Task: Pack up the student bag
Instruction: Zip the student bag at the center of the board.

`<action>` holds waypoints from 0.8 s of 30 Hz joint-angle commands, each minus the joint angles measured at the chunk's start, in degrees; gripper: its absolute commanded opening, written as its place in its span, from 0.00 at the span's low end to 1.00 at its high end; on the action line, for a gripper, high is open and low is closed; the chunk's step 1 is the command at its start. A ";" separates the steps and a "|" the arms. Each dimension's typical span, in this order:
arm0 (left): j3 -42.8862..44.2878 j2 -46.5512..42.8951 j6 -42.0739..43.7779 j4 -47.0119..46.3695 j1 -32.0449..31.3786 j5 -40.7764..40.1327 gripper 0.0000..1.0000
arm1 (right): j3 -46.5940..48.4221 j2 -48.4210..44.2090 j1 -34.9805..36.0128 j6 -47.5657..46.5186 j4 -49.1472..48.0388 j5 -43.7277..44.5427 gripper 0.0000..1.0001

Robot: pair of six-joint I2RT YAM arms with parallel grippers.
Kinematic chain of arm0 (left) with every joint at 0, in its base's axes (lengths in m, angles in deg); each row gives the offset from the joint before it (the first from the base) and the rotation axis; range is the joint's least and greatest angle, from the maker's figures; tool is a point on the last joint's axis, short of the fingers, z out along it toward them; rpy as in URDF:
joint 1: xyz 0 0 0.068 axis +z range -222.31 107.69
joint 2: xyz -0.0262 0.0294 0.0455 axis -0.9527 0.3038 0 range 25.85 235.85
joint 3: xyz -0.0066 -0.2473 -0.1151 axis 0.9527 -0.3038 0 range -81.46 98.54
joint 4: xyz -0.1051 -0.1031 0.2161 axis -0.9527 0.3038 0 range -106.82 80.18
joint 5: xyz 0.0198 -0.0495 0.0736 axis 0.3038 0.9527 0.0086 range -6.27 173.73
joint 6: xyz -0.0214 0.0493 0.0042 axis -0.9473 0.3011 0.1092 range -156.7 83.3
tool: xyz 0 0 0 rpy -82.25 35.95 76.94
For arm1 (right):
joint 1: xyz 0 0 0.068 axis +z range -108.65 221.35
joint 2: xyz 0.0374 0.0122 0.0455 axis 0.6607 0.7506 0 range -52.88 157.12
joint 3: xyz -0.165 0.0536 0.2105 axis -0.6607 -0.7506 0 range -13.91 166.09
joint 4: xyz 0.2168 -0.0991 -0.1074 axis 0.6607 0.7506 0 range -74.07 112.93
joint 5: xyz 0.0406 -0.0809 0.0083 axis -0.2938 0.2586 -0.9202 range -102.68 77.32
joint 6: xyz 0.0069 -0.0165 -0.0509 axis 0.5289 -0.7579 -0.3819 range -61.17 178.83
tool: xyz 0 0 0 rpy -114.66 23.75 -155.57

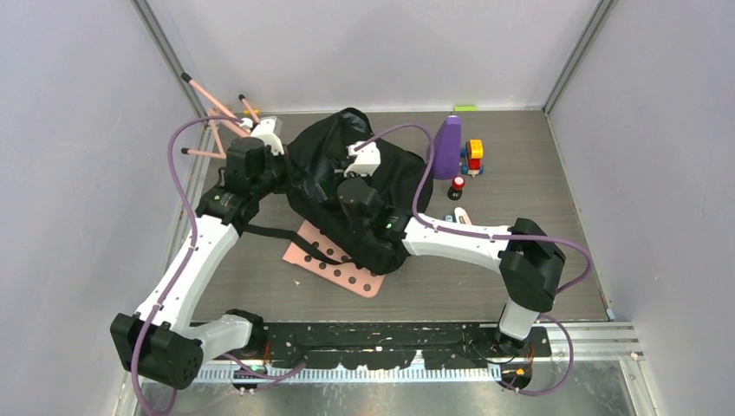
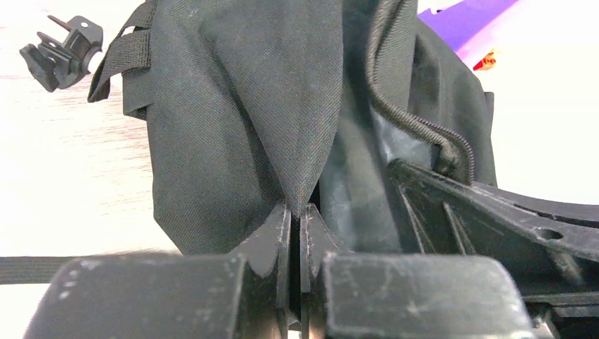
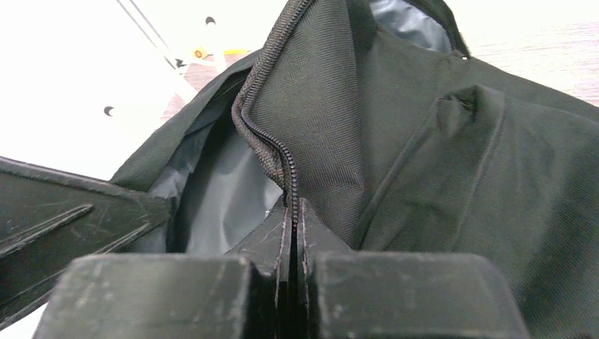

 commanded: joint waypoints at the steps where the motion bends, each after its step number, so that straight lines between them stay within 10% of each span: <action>1: 4.70 -1.12 -1.18 -7.84 0.17 0.11 0.00 | 3.39 -0.23 0.02 -1.02 -0.84 -7.35 0.07; 4: 5.46 -2.09 2.53 -4.72 0.17 -1.52 0.17 | 5.64 -1.36 -0.11 -4.49 1.24 -11.82 0.49; 9: 3.58 -7.16 8.45 -2.95 0.17 -1.03 0.69 | 5.98 -7.28 -0.87 -7.29 6.62 -14.52 0.76; 18: -0.82 -10.49 -0.79 9.02 0.16 -1.09 0.87 | -4.58 -13.02 -3.55 -5.56 8.78 -32.70 0.80; 24: -7.35 -14.10 -5.41 7.60 0.16 2.79 0.87 | -8.06 -10.97 -7.23 -3.35 4.15 -59.85 0.72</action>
